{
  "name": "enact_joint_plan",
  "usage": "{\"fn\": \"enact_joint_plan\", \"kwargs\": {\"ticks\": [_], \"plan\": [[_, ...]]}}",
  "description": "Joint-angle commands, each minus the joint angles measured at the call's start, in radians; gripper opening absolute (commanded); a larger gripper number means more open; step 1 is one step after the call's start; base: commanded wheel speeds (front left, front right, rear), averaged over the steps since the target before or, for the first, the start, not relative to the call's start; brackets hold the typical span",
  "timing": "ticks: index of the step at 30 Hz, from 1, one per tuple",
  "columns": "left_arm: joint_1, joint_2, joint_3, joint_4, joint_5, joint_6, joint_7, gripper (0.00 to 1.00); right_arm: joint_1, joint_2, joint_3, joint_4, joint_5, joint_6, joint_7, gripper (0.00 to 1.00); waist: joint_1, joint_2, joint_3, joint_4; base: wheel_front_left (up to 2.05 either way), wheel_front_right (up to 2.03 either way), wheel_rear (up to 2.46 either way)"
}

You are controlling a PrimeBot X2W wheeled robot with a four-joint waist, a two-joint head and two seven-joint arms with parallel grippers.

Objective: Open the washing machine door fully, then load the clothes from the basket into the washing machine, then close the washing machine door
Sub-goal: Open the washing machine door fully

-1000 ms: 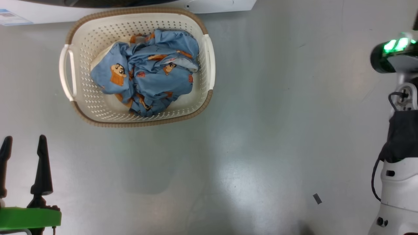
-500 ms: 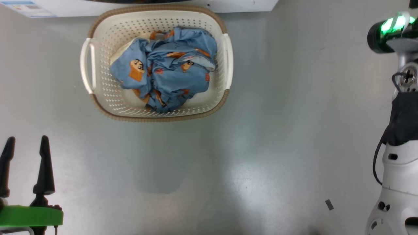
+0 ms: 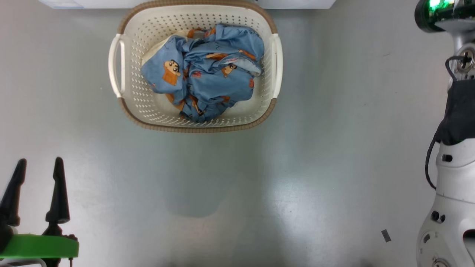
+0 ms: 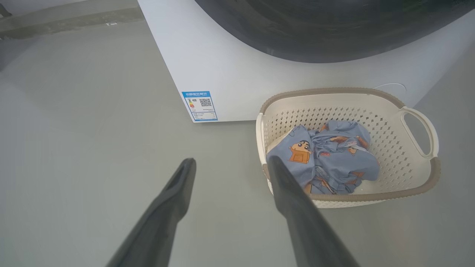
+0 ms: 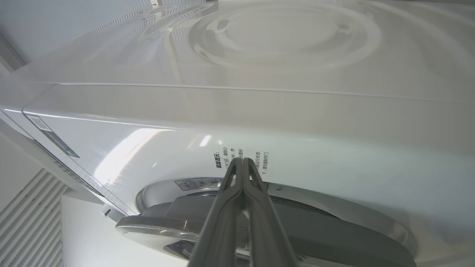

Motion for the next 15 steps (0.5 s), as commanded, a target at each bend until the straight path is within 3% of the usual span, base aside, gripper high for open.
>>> {"fn": "enact_joint_plan", "kwargs": {"ticks": [1,15], "plan": [[0.001,0.022,0.034,-0.012,-0.011,-0.002,-0.006,1.0,-0.015,0.01,0.019,-0.024,-0.013,0.002,0.008,0.0,0.0,0.0,0.002,0.005,0.0,0.0,0.0],[0.016,0.001,0.034,0.024,-0.019,-0.002,-0.006,1.0,-0.107,-0.008,0.068,0.014,-0.026,0.002,0.086,0.0,0.0,0.0,0.026,0.045,0.0,0.0,0.0]]}}
